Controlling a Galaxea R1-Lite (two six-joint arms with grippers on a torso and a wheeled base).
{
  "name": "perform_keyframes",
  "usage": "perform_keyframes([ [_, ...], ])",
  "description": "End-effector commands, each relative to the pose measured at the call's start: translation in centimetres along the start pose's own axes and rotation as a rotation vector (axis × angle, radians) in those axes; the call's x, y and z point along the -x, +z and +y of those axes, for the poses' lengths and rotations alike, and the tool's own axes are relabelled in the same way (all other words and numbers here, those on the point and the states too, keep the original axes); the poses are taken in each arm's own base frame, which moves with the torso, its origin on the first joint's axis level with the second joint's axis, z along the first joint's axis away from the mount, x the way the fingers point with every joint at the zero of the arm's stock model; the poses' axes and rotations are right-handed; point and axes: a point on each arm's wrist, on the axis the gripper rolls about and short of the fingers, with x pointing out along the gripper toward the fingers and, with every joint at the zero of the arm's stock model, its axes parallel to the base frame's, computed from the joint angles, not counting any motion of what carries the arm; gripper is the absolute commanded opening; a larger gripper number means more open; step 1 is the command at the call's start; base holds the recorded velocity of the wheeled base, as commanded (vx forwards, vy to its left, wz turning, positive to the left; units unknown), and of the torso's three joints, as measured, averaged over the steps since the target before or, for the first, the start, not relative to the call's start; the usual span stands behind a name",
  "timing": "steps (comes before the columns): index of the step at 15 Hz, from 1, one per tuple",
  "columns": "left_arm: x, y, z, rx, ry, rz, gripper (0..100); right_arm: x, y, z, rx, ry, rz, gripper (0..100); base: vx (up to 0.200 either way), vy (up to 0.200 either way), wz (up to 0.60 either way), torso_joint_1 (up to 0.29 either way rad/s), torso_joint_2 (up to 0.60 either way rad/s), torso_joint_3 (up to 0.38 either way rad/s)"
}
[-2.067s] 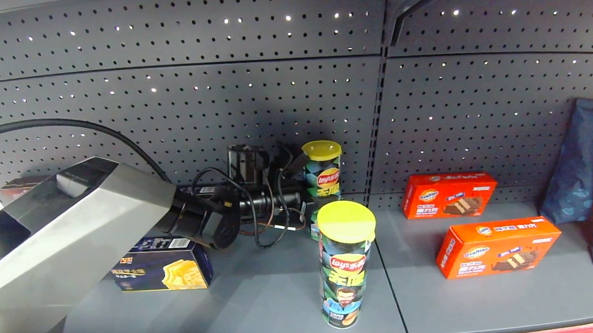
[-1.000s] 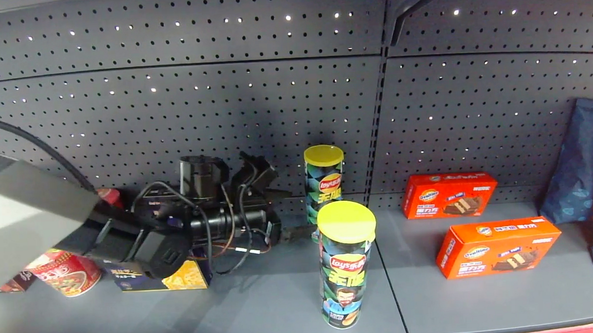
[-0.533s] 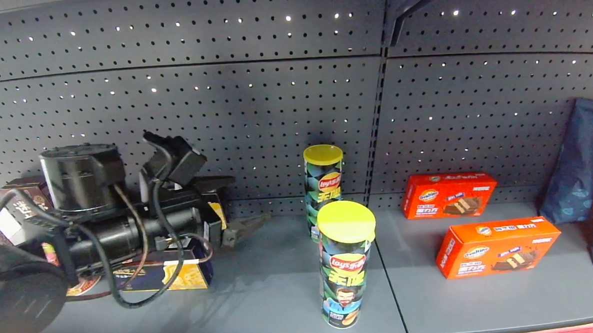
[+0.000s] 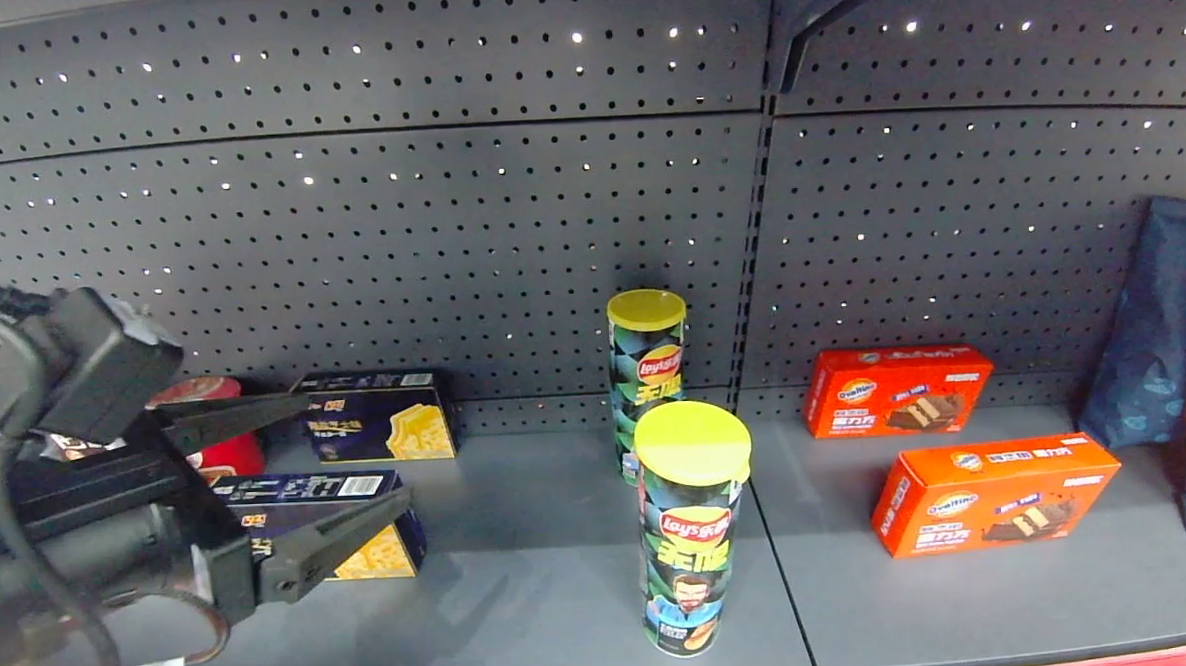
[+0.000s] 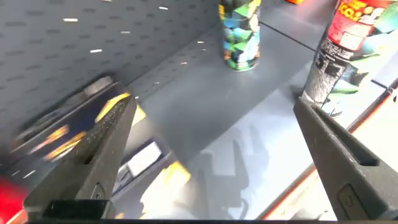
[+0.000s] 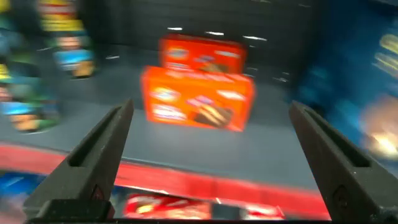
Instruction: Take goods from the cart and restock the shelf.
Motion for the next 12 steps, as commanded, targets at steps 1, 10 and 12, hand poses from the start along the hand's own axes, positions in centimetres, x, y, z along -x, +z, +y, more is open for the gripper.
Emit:
perform_keyframes([
  [1,3.0,-0.5,-0.7,-0.01,0.027,-0.054,100,-6.8,3.4,2.8,0.047,0.204,0.174,100,0.0,0.0,0.0,0.0,0.0,0.0],
  [10,1.7,-5.2,-1.6,0.045,0.003,0.013,100,-15.4,1.1,12.5,0.161,0.22,0.286,100,0.0,0.0,0.0,0.0,0.0,0.0],
  [12,1.8,-6.0,-1.8,0.05,-0.005,0.035,100,-15.7,1.6,13.0,0.147,0.251,0.274,100,0.0,0.0,0.0,0.0,0.0,0.0],
])
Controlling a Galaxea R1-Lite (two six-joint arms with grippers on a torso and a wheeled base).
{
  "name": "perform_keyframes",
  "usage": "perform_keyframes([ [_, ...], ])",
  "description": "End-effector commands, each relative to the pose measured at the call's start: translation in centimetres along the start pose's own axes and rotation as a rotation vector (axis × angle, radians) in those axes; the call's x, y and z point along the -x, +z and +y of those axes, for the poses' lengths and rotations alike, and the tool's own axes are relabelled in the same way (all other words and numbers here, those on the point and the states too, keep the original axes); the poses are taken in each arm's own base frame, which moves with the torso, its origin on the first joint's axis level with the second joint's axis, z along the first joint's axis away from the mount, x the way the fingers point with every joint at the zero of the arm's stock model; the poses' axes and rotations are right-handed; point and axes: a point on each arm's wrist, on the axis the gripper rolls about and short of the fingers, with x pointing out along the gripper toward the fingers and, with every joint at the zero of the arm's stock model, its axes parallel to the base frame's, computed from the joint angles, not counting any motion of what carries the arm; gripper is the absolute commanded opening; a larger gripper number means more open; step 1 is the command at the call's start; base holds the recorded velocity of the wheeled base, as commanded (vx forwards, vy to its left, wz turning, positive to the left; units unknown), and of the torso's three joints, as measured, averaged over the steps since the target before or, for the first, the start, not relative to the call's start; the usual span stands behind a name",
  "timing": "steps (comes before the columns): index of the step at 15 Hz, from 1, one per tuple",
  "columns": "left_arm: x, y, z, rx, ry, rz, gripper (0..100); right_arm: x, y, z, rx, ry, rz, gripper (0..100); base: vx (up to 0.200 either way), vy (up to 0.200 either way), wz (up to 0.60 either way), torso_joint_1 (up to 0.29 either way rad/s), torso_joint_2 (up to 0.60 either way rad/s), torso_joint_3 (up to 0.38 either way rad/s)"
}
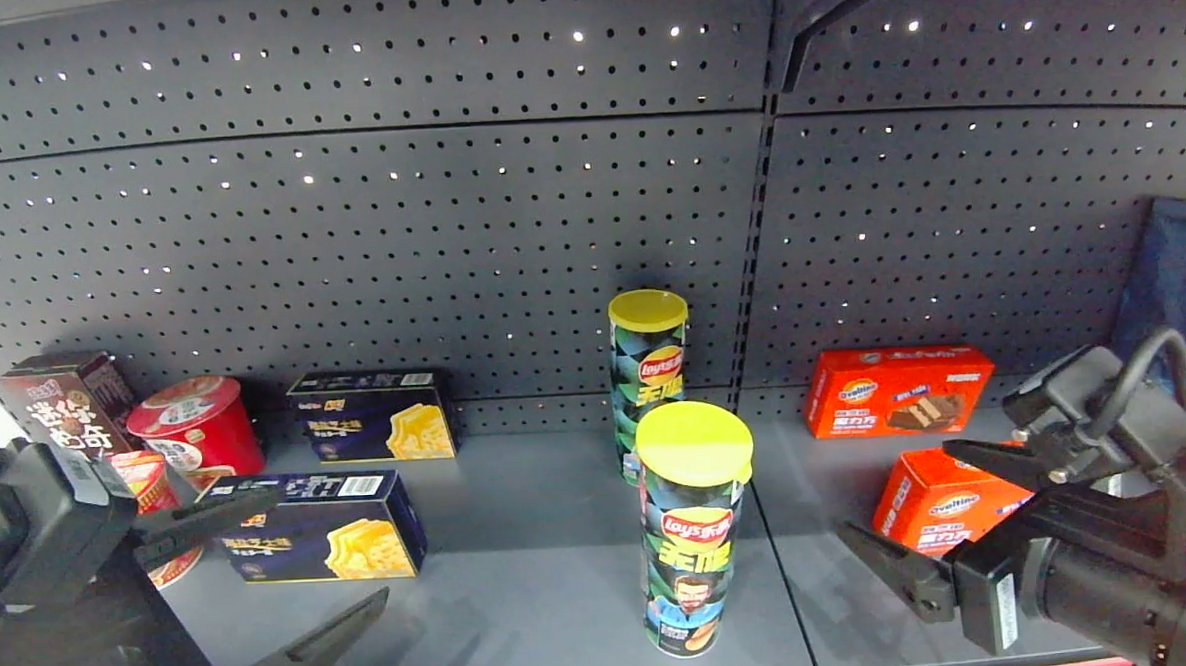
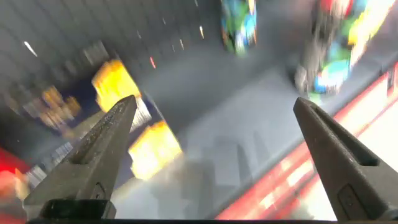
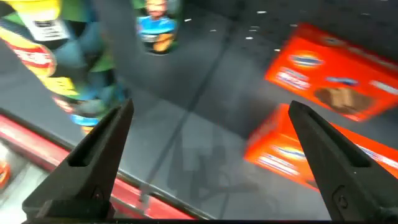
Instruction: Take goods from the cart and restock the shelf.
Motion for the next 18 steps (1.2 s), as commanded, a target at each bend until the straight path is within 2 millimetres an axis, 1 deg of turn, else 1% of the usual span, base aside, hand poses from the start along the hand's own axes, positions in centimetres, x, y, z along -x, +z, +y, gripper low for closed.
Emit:
perform_keyframes([
  [1,-0.2,-0.5,-0.1,0.005,-0.005,0.022,100,-1.7,-0.4,1.4,-0.014,0.063,0.043,100,0.0,0.0,0.0,0.0,0.0,0.0],
  [2,-0.2,-0.3,0.0,0.005,-0.001,0.013,100,-1.8,-0.6,1.5,-0.032,0.07,0.037,100,0.0,0.0,0.0,0.0,0.0,0.0],
  [3,-0.5,0.5,0.2,0.002,0.002,0.0,100,-1.9,-2.2,1.6,-0.029,0.087,0.048,100,0.0,0.0,0.0,0.0,0.0,0.0],
  [4,-1.2,1.1,0.5,0.002,0.002,0.0,100,-1.3,-4.1,1.4,0.016,0.111,0.084,100,0.0,0.0,0.0,0.0,0.0,0.0],
  [5,-1.5,1.6,0.7,0.001,0.003,-0.007,100,-0.8,-5.3,1.1,0.054,0.114,0.11,100,0.0,0.0,0.0,0.0,0.0,0.0],
  [6,-1.9,1.8,0.8,0.001,0.003,-0.006,100,-0.4,-5.9,0.8,0.065,0.111,0.127,100,0.0,0.0,0.0,0.0,0.0,0.0],
  [9,-3.0,2.2,1.1,-0.004,-0.002,0.007,100,-1.1,-5.8,0.2,0.053,0.066,0.143,100,0.0,0.0,0.0,0.0,0.0,0.0],
  [11,-3.5,2.2,1.1,-0.004,-0.008,0.018,100,-1.8,-6.1,0.5,0.063,0.067,0.167,100,0.0,0.0,0.0,0.0,0.0,0.0],
  [13,-3.7,2.0,1.1,-0.002,-0.012,0.03,100,-2.7,-5.9,0.9,0.068,0.067,0.178,100,0.0,0.0,0.0,0.0,0.0,0.0],
  [14,-3.7,2.0,1.1,-0.002,-0.012,0.03,100,-2.7,-5.9,0.9,0.068,0.067,0.178,100,0.0,0.0,0.0,0.0,0.0,0.0],
  [15,-4.1,1.9,1.2,0.002,-0.013,0.045,100,-4.4,-5.2,1.5,0.067,0.06,0.184,100,0.0,0.0,0.0,0.0,0.0,0.0],
  [16,-4.1,1.9,1.2,0.002,-0.013,0.045,100,-4.4,-5.2,1.5,0.067,0.06,0.184,100,0.0,0.0,0.0,0.0,0.0,0.0],
  [17,-4.4,2.0,1.3,0.002,-0.014,0.048,100,-6.0,-4.7,2.1,0.064,0.055,0.184,100,0.0,0.0,0.0,0.0,0.0,0.0],
  [18,-4.4,2.0,1.3,0.003,-0.012,0.048,100,-6.3,-4.6,2.2,0.064,0.055,0.182,100,0.0,0.0,0.0,0.0,0.0,0.0],
])
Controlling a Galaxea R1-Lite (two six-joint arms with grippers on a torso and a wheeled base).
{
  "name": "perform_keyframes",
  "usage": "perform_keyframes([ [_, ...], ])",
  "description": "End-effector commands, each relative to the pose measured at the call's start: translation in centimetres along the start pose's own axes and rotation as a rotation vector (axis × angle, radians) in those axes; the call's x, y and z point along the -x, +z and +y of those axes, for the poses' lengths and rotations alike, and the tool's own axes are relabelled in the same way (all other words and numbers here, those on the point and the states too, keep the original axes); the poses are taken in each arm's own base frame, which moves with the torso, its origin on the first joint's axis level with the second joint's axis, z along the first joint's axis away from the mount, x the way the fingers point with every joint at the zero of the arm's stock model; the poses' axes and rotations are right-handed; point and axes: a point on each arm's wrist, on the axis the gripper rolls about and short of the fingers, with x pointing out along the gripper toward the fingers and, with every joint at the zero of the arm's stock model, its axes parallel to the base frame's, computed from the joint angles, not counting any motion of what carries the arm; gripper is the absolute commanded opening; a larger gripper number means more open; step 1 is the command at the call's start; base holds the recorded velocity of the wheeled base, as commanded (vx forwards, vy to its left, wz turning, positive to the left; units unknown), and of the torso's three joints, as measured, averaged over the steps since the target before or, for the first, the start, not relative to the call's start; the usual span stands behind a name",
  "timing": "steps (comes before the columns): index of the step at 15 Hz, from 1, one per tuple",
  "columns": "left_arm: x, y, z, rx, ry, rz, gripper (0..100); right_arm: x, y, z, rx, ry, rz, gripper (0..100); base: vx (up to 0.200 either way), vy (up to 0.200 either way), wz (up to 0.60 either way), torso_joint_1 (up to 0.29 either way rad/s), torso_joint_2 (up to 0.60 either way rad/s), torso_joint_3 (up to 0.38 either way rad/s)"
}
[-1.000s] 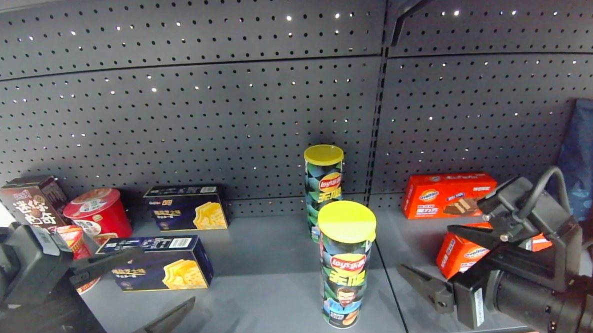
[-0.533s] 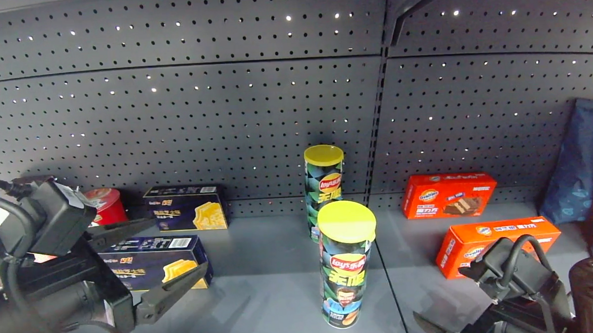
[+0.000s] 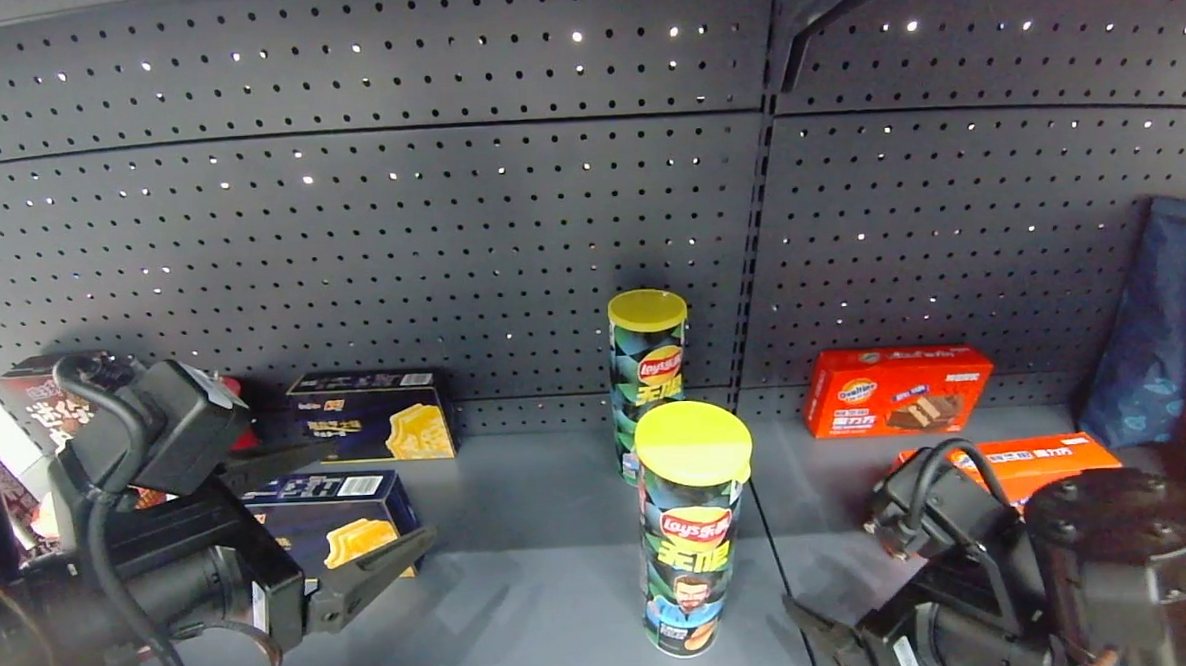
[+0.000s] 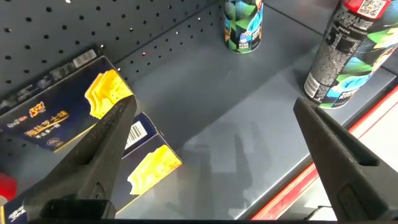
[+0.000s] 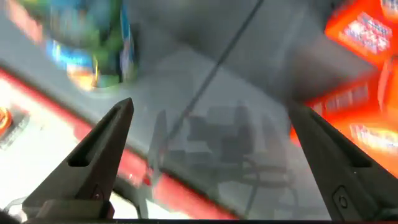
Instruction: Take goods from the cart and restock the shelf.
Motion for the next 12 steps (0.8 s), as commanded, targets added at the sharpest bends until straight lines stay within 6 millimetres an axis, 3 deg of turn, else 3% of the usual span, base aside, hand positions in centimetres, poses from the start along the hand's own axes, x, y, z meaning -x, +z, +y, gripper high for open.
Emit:
perform_keyframes([
  [1,-0.4,-0.2,0.1,0.004,-0.001,0.016,100,-2.8,0.8,0.9,0.004,-0.006,0.018,100,0.0,0.0,0.0,0.0,0.0,0.0],
  [5,-0.5,-0.2,0.2,0.005,0.001,0.019,100,-4.3,1.3,1.4,0.006,-0.01,0.025,100,0.0,0.0,0.0,0.0,0.0,0.0],
  [12,-0.8,-0.3,0.2,0.008,-0.003,0.029,100,-5.2,1.5,1.7,0.003,-0.01,0.018,100,0.0,0.0,0.0,0.0,0.0,0.0],
])
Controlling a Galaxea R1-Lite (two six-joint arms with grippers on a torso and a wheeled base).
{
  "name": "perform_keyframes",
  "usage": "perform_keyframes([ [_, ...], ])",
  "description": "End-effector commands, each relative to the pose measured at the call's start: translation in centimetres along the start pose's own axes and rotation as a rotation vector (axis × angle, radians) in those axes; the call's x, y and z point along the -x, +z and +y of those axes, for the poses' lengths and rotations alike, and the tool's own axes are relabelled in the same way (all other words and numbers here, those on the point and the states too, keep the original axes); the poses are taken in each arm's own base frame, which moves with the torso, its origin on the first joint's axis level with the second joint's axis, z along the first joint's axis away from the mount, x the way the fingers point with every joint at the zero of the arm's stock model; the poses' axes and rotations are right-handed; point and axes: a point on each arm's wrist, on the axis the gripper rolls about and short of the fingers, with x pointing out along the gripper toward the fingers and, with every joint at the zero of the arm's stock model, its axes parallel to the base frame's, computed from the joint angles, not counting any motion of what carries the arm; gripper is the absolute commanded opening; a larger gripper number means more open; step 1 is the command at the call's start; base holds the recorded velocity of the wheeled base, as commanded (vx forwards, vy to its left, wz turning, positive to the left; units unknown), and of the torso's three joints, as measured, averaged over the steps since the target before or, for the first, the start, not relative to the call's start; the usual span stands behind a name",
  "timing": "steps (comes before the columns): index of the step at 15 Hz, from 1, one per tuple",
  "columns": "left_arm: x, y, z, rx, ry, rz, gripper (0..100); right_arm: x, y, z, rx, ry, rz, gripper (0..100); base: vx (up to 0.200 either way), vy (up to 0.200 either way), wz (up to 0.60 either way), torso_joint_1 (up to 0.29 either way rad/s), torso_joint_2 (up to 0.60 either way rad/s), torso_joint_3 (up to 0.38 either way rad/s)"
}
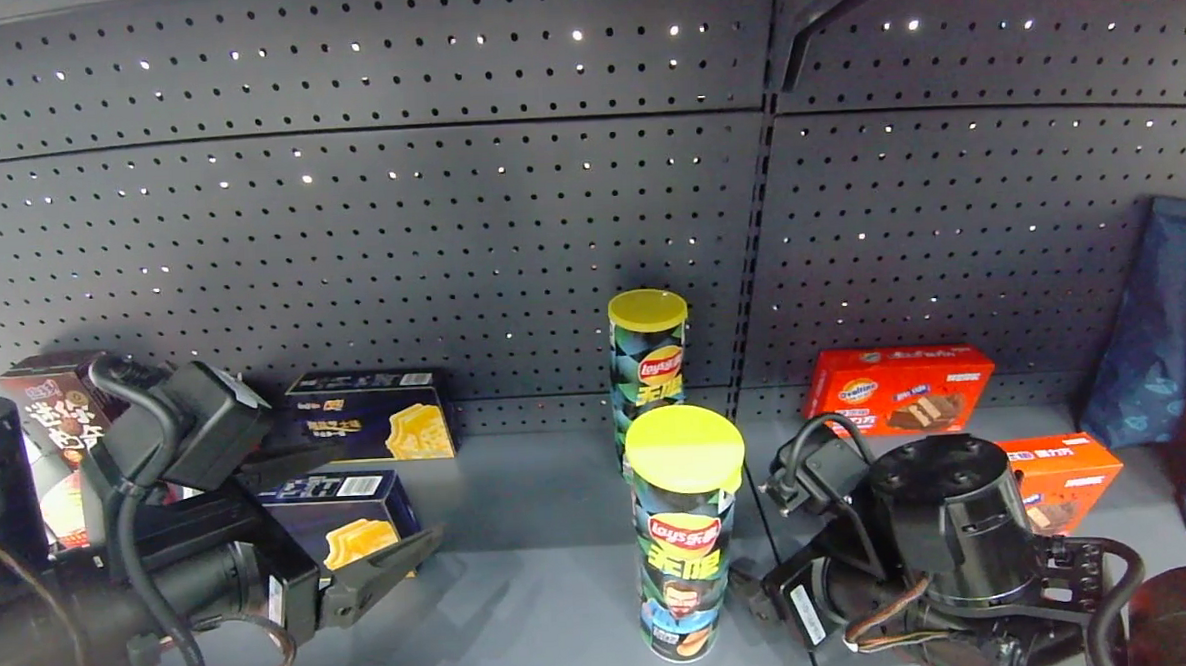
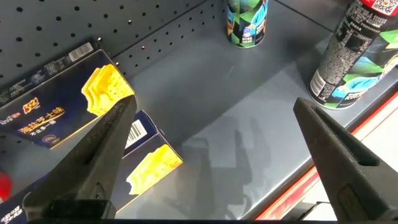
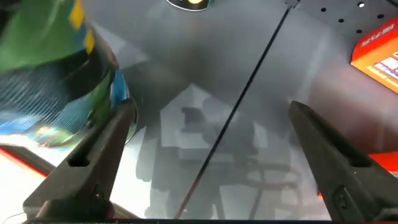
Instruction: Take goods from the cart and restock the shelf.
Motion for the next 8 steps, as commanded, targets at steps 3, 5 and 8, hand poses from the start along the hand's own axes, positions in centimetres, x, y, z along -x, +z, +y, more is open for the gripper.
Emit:
perform_keyframes([
  [3,-0.1,-0.1,0.0,0.001,-0.001,0.006,100,-0.4,-0.2,0.2,0.006,0.001,0.01,100,0.0,0.0,0.0,0.0,0.0,0.0],
  [5,-0.1,-0.1,0.0,0.001,-0.001,0.006,100,-0.2,-0.4,-0.4,-0.001,-0.015,0.014,100,0.0,0.0,0.0,0.0,0.0,0.0],
  [8,-0.1,-0.1,0.0,0.001,-0.003,0.008,100,1.6,-1.1,-1.4,-0.007,-0.024,0.016,100,0.0,0.0,0.0,0.0,0.0,0.0],
])
